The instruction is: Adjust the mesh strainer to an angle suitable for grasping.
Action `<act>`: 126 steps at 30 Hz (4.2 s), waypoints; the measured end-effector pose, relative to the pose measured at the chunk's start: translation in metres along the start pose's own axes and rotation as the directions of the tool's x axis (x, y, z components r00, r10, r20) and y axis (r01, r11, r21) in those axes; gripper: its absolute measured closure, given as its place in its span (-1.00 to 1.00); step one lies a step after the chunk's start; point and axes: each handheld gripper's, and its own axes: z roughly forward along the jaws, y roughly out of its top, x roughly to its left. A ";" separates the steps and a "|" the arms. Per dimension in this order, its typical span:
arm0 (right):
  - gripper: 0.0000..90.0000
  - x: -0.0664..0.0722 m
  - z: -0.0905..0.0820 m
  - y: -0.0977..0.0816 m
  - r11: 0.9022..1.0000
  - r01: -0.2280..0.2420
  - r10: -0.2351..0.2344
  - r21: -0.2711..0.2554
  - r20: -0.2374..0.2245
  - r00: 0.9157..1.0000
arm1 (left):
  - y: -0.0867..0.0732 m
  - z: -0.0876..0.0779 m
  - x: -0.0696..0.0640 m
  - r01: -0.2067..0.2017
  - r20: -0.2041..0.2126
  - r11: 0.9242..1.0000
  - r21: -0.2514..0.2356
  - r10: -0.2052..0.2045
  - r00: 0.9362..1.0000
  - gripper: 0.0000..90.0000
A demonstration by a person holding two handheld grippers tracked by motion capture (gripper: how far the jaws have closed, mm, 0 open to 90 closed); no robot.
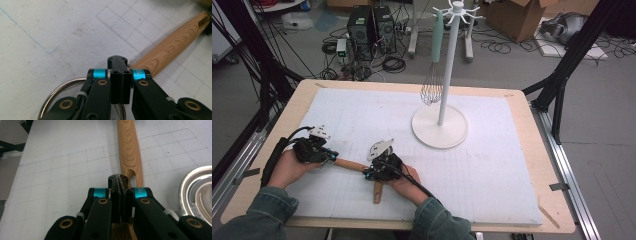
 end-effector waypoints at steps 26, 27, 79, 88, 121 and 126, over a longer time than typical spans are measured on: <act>0.79 -0.003 -0.019 0.003 0.997 -0.044 0.044 -0.064 -0.009 0.999 | -0.013 -0.018 0.004 -0.005 0.024 0.998 -0.070 0.007 1.000 0.87; 0.73 -0.003 -0.023 0.002 0.997 -0.048 0.048 -0.068 -0.008 0.999 | -0.012 -0.020 0.005 -0.011 0.024 0.997 -0.075 0.013 1.000 0.85; -0.35 -0.029 -0.198 -0.106 0.939 -0.252 0.301 -0.232 0.206 0.931 | 0.002 -0.030 -0.011 -0.218 0.194 0.956 -0.195 0.255 0.947 0.05; -0.35 -0.028 -0.202 -0.110 0.937 -0.258 0.308 -0.233 0.210 0.928 | 0.000 -0.021 -0.011 -0.240 0.219 0.958 -0.157 0.271 0.937 0.05; -0.35 -0.028 -0.206 -0.127 0.927 -0.278 0.332 -0.250 0.209 0.920 | -0.004 0.007 -0.005 -0.320 0.234 0.946 -0.046 0.321 0.918 0.44; -0.35 -0.028 -0.204 -0.125 0.928 -0.279 0.331 -0.248 0.204 0.921 | -0.003 0.004 -0.006 -0.319 0.249 0.947 -0.035 0.318 0.915 0.56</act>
